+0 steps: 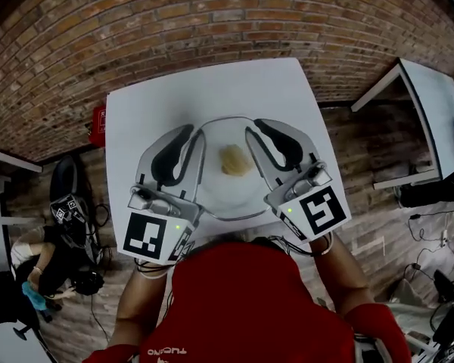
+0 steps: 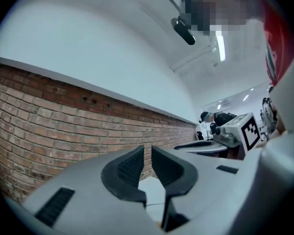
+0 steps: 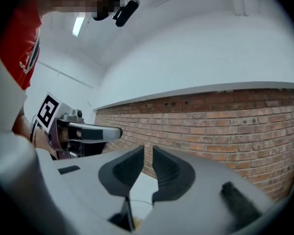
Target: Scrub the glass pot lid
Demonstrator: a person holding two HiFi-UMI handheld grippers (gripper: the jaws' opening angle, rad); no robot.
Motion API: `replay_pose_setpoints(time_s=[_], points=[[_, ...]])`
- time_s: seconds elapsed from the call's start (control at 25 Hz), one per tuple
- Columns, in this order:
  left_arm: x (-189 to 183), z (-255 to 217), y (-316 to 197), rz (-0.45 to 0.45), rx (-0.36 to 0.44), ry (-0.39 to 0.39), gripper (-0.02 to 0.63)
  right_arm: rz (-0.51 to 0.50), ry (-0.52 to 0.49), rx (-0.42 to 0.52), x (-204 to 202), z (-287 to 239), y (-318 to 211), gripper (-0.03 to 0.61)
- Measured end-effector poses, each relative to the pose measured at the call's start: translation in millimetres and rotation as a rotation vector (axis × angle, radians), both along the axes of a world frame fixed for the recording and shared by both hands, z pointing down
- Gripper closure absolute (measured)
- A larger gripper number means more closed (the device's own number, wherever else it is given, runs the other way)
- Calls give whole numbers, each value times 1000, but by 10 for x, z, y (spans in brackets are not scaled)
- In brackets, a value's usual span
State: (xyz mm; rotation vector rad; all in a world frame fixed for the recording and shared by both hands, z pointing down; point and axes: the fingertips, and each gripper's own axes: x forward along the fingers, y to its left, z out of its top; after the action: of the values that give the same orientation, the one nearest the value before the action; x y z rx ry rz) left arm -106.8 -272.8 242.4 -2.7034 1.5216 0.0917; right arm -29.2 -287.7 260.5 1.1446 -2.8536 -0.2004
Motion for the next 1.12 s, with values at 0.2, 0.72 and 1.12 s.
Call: replay_pose_setpoints(time_s=[0.2, 0.72, 1.12], points=[[174, -43, -22, 25, -7, -3, 588, -31, -25, 55, -25, -149, 108, 538], [269, 38, 85, 52, -45, 0, 597, -110, -42, 0, -197, -72, 192, 550], [244, 75, 99, 50, -59, -2, 597, -115, -40, -14, -229, -54, 213, 549]])
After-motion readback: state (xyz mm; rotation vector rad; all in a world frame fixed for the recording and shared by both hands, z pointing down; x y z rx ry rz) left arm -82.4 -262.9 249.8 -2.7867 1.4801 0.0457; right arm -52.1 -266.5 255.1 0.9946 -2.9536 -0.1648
